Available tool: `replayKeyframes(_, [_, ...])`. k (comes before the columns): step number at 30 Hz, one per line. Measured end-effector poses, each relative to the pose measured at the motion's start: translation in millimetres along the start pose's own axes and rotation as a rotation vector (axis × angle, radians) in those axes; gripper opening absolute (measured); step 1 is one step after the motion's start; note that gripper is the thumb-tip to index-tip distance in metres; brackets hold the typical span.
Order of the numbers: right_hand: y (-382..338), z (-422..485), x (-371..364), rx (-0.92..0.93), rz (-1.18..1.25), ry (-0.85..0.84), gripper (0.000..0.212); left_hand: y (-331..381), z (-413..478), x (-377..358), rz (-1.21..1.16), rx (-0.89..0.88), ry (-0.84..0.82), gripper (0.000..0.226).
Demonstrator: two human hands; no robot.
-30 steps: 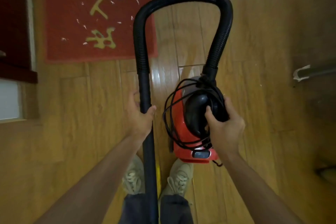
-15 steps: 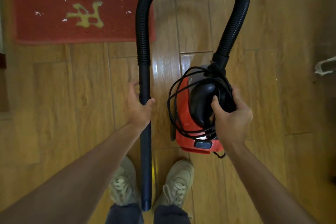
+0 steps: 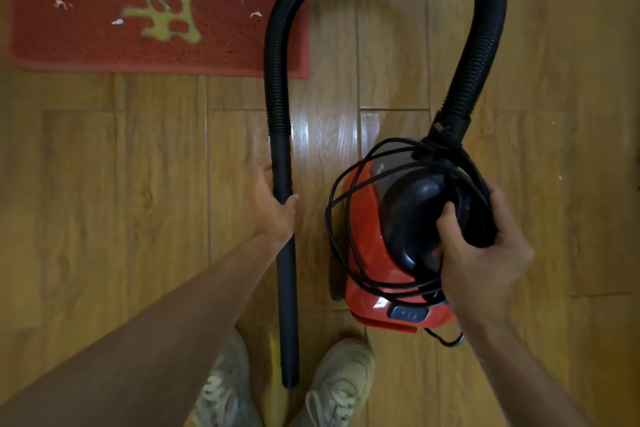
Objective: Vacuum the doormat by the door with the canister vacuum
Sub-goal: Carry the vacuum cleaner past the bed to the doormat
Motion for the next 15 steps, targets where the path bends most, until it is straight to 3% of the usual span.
replayKeyframes(10, [5.9, 1.3, -2.5, 0.045, -0.084, 0.078, 0.032, -33.1, 31.2, -10.9, 0.007, 0.124, 0.030, 0.063])
replayKeyframes(15, [11.3, 1.0, 0.0, -0.016, -0.123, 0.102, 0.034, -24.7, 27.4, -4.1, 0.027, 0.170, -0.021, 0.063])
Point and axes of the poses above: each hand's wrist, its own z-axis towards the middle knuckle, its own x-axis out of the back of the hand, y = z × x, the point moved 6 cm from there along z, towards the middle knuckle, and after that the axes turned 7 degrees about -z, right-handed, at the moved point
